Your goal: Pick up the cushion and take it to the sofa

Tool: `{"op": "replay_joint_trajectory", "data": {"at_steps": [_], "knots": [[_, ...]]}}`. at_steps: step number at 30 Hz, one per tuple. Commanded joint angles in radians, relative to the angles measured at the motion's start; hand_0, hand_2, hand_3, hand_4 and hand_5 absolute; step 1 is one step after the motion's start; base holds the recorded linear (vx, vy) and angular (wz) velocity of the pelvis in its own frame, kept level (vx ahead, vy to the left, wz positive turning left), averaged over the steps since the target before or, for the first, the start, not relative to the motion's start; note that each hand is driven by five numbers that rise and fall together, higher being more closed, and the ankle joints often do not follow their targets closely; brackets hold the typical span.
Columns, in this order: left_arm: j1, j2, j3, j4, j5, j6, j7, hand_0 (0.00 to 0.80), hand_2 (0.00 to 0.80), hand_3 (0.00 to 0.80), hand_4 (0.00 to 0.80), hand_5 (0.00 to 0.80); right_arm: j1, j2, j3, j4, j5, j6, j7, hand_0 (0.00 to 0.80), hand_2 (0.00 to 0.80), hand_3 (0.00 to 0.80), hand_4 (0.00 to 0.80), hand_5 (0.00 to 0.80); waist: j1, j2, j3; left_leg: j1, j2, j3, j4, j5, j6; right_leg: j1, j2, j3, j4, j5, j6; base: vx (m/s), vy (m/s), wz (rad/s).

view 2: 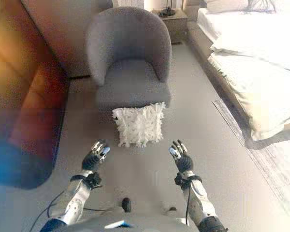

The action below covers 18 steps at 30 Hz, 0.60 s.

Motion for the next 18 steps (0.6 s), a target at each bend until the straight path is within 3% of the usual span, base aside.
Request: {"op": "replay_joint_trajectory", "data": {"at_steps": [1,5,11,15,18], "knots": [[-0.059,0.007,0.027,-0.005,-0.010,-0.062,0.003,0.000,0.000,0.000,0.000,0.000,-0.050,0.017,0.005,-0.080,-0.016,-0.024,-0.005,0.000,0.000,0.000,0.000,0.000,-0.005,-0.031,0.020,0.011,-0.036,-0.001,0.050,-0.066,0.047,-0.055,0.022,0.002,0.006,0.081,-0.035,0.020,-0.036,0.00],[-0.023,0.012,0.043,-0.053,-0.016,-0.051,-0.018,0.000,0.000,0.000,0.000,0.000,-0.013,0.007,0.000,-0.087,-0.013,0.031,0.019,0.000,0.000,0.000,0.000,0.000,-0.002,-0.035,0.014,0.016,-0.030,-0.003,0.048,-0.065,0.041,-0.051,0.028,0.000,0.005,0.077,-0.038,0.020,-0.052,0.01],[-0.022,0.021,0.036,-0.044,-0.021,-0.053,-0.041,0.000,0.000,0.000,0.000,0.000,-0.008,-0.004,0.017,-0.079,-0.040,0.012,0.037,0.000,0.000,0.000,0.000,0.000,0.003,-0.036,0.024,0.007,-0.024,-0.015,0.054,-0.056,0.033,-0.052,0.036,-0.009,0.006,0.077,-0.044,-0.010,-0.043,0.01],[-0.016,-0.015,0.038,-0.058,-0.291,0.044,-0.246,0.000,0.000,0.000,0.000,0.000,-0.007,-0.010,0.014,-0.083,0.015,0.033,0.109,0.000,0.000,0.000,0.000,0.000,0.002,-0.040,0.036,-0.012,-0.024,-0.020,0.099,-0.067,0.026,-0.055,0.043,-0.005,0.010,0.076,-0.054,0.000,0.000,0.00],[-0.003,-0.039,0.006,-0.043,-0.440,0.067,-0.388,0.000,0.000,0.000,0.000,0.000,-0.008,-0.019,0.021,-0.078,0.035,0.036,0.146,0.000,0.000,0.000,0.000,0.000,0.002,-0.043,0.049,-0.037,-0.023,-0.023,0.149,-0.072,0.017,-0.059,0.043,-0.006,0.014,0.080,-0.059,0.000,0.000,0.00]]}}
